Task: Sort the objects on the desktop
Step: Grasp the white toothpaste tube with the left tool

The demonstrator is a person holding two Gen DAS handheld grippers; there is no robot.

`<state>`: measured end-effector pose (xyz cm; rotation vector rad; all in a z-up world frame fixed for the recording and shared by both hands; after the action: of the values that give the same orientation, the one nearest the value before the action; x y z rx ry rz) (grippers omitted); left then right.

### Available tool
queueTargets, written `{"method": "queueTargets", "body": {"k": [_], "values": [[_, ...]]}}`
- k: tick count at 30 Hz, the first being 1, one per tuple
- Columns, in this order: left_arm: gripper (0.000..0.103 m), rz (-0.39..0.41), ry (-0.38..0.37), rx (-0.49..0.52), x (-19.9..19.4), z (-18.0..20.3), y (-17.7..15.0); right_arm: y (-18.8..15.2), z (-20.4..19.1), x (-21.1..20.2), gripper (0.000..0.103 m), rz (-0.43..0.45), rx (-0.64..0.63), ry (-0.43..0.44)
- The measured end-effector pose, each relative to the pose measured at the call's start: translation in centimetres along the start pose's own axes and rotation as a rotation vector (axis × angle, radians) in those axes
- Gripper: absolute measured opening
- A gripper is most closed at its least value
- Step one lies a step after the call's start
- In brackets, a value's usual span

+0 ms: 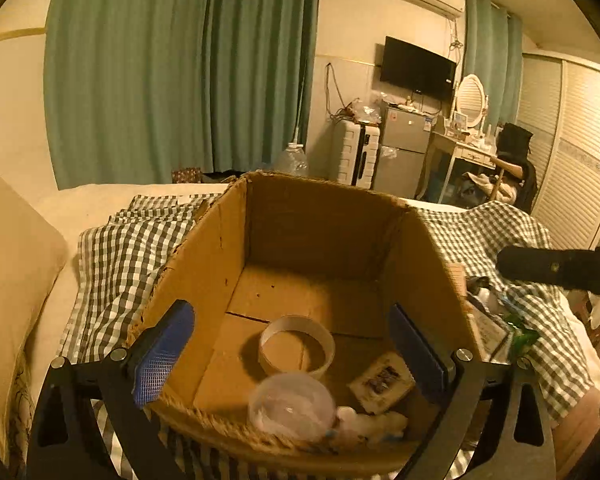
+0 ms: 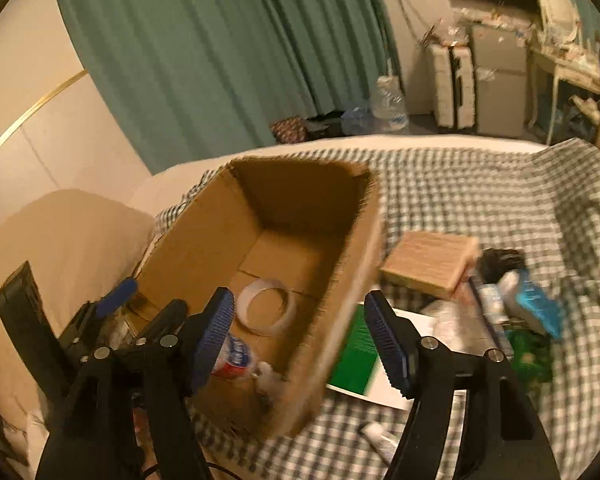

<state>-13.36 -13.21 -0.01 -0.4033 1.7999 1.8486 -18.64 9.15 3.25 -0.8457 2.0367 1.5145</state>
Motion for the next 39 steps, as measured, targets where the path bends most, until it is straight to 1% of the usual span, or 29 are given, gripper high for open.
{"method": "queueTargets", "body": {"k": [2, 6, 8, 11, 14, 16, 18, 20, 23, 26, 31, 34, 35, 36, 37, 38, 39], "values": [[0.100, 0.002, -0.016, 0.012, -1.4, 1.1, -0.3, -0.5, 1.0, -1.7, 0.068, 0.022, -0.001, -0.032], [0.101, -0.019, -0.075, 0.030, -3.7, 4.6, -1.3, -2.9, 3.9, -5.2, 0.068, 0.035, 0.029, -0.094], [0.102, -0.044, -0.134, 0.043, -4.6, 7.2, -2.2, -4.1, 5.2, -6.4, 0.068, 0.031, 0.036, -0.121], [0.102, -0.067, -0.165, 0.047, -5.4, 10.8, -3.6, -5.9, 7.6, -8.0, 0.068, 0.026, 0.063, -0.155], [0.102, -0.109, -0.222, 0.022, -5.4, 14.1, -5.4, -7.7, 9.9, -9.3, 0.068, 0.024, 0.094, -0.185], [0.102, -0.143, -0.219, -0.002, -4.8, 15.5, -6.8, -8.5, 11.3, -9.7, 0.068, 0.022, 0.113, -0.199], [0.102, -0.209, -0.224, -0.024, -3.6, 16.8, -8.6, -8.9, 12.5, -10.0, 0.068, 0.023, 0.127, -0.218], [0.102, -0.245, -0.207, -0.032, -2.6, 17.5, -10.1, -9.3, 13.4, -9.9, 0.068, 0.027, 0.134, -0.224], [0.102, -0.310, -0.196, -0.040, -1.0, 18.5, -12.4, -9.6, 14.4, -9.5, 0.068, 0.032, 0.136, -0.231], [0.102, -0.380, -0.173, -0.078, 1.0, 19.0, -14.1, -10.1, 15.1, -8.2, 0.068, 0.010, 0.130, -0.225], [0.102, -0.442, -0.147, -0.112, 4.7, 20.3, -16.4, -10.8, 15.7, -6.8, 0.068, -0.019, 0.120, -0.210], [0.101, -0.477, -0.154, -0.131, 6.8, 21.2, -17.5, -11.1, 16.4, -6.6, 0.068, -0.025, 0.129, -0.198], [0.095, -0.476, -0.149, -0.121, 7.2, 21.4, -17.7, -11.2, 16.7, -6.5, 0.068, -0.028, 0.136, -0.192], [0.082, -0.469, -0.139, -0.086, 7.8, 21.7, -18.0, -11.3, 16.8, -6.4, 0.068, -0.031, 0.144, -0.184], [0.073, -0.460, -0.111, -0.035, 8.1, 21.8, -18.1, -11.3, 17.0, -6.4, 0.068, -0.032, 0.152, -0.175], [0.056, -0.441, -0.089, 0.016, 8.1, 21.9, -17.9, -11.4, 17.2, -6.4, 0.068, -0.033, 0.161, -0.165], [0.047, -0.426, -0.099, 0.037, 8.1, 22.0, -17.8, -11.4, 17.3, -6.4, 0.068, -0.034, 0.166, -0.158]]}}
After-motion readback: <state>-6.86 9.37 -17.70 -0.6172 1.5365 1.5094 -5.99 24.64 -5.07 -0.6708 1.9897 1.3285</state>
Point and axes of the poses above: each gripper's, at about its wrist camera, not at the fingertips, and x roughly the way its jaws point, z to its right, y to its top, the point moved 7 cm from there along x, roughly the way its jaws point, and after that the axes turned 1 degree about x, right-handed, at the moved point
